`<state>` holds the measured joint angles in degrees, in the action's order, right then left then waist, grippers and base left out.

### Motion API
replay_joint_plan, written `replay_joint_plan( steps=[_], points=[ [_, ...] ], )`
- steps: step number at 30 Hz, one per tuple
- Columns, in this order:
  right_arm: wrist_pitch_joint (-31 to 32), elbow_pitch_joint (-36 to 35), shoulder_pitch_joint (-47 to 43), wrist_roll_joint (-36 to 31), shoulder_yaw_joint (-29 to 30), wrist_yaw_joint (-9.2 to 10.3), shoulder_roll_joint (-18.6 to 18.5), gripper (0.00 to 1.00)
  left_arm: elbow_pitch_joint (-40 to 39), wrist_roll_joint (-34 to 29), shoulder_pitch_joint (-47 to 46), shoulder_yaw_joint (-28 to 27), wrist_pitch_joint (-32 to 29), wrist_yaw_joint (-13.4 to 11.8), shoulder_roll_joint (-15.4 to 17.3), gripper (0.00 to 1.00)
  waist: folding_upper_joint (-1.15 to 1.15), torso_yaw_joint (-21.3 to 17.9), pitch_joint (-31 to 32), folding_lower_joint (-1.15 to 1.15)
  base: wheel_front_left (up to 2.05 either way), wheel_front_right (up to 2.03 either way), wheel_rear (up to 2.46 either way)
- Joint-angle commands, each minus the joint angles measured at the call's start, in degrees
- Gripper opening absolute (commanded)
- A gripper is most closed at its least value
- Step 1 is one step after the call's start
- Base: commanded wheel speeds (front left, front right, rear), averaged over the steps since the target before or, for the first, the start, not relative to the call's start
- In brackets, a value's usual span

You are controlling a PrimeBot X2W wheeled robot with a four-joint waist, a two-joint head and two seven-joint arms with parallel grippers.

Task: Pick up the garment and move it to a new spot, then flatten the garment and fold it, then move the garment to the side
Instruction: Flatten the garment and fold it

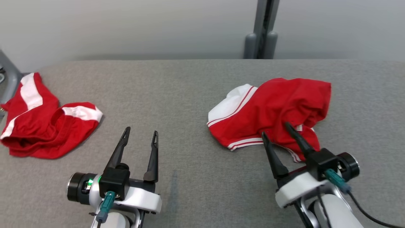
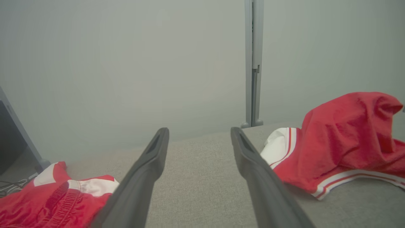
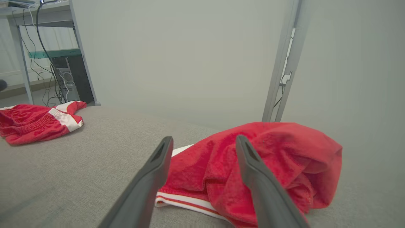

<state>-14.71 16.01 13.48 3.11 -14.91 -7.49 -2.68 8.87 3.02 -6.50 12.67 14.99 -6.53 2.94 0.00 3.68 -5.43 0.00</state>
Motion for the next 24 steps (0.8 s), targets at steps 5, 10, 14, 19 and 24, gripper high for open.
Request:
replay_joint_plan(
  steps=[5,10,14,19,24],
  points=[
    [3.16,10.00,6.54,-1.45,-5.09,0.00,-0.85,1.00,1.12,1.81,-2.21,1.57,0.21,-0.43,0.06,1.00,0.00,5.93,-3.42,0.00,0.00,0.00,0.00],
    [2.59,17.84,10.54,-3.57,-7.32,0.00,-1.91,1.00,1.39,3.07,-2.73,3.25,0.21,-1.24,0.06,1.00,0.00,10.13,-4.73,0.00,0.00,0.00,0.00],
    [2.87,23.14,12.38,-5.94,-5.98,0.00,-2.14,1.00,1.51,3.75,-2.89,3.81,0.21,-1.85,0.02,1.00,0.00,12.79,-5.14,0.00,0.00,0.00,0.00],
    [3.34,27.57,13.66,-8.86,-3.67,0.00,-2.11,1.00,1.60,4.80,-2.75,5.13,0.21,-2.17,0.03,1.00,0.00,15.16,-5.11,0.00,0.00,0.00,0.00],
    [5.52,31.50,14.61,-11.73,-0.47,0.00,-1.64,1.00,1.47,5.12,-2.90,5.66,0.21,-2.51,0.04,1.00,0.00,16.20,-5.12,0.00,0.00,0.00,0.00]
  ],
)
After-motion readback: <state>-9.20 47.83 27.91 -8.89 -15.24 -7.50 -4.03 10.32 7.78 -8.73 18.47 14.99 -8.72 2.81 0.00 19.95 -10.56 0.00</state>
